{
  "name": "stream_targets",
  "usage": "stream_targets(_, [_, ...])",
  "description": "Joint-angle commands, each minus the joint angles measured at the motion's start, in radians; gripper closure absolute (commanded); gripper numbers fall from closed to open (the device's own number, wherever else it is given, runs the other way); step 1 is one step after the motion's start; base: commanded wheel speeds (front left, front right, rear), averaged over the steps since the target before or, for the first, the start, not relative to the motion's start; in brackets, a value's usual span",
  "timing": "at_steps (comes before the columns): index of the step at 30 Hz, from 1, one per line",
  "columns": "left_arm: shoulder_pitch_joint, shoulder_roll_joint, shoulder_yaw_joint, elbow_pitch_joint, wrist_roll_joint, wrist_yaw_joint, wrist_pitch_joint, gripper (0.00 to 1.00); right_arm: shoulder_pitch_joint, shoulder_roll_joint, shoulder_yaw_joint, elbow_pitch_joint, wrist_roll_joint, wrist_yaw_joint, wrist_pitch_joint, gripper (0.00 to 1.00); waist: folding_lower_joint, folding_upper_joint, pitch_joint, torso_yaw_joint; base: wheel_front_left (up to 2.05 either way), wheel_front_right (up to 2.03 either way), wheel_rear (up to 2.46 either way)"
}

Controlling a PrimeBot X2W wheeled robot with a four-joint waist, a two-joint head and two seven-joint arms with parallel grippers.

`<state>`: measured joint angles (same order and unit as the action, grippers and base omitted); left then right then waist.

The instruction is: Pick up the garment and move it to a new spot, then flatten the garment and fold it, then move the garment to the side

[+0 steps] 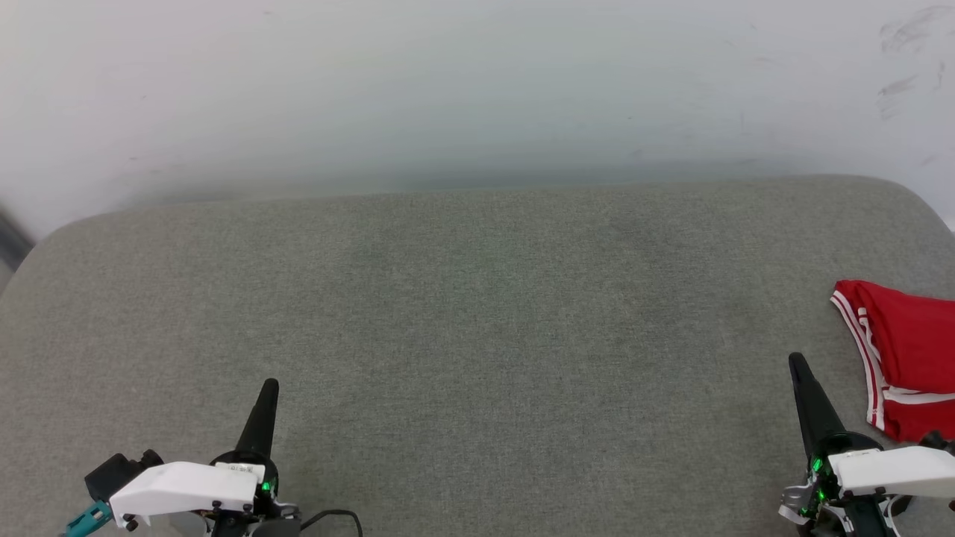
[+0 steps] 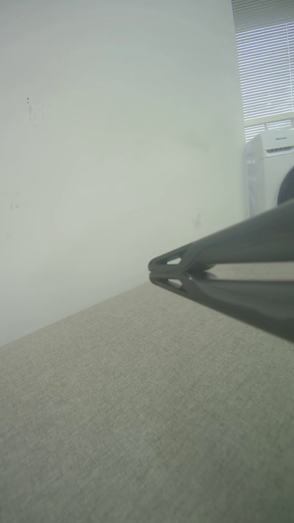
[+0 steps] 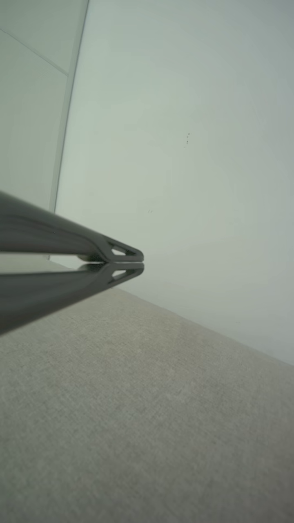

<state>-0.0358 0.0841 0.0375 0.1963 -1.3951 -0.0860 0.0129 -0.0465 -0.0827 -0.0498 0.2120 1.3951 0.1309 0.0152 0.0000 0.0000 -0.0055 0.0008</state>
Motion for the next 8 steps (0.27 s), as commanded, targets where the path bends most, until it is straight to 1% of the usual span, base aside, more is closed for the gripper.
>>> stream_targets(1, [-0.023,0.003,0.004,0.0,-0.018,-0.008,0.004,1.0,-0.025,-0.002,-0.002,0.0,0.02,0.0,0.004,1.0,0.0,0.0,0.0,0.0,0.0,0.0,0.0])
stream_targets(8, [-0.037,0.001,0.013,0.012,-0.075,-0.018,0.021,1.0,-0.034,-0.001,-0.008,0.007,0.077,0.0,0.021,1.0,0.0,0.0,0.002,0.0,0.0,0.0,0.0])
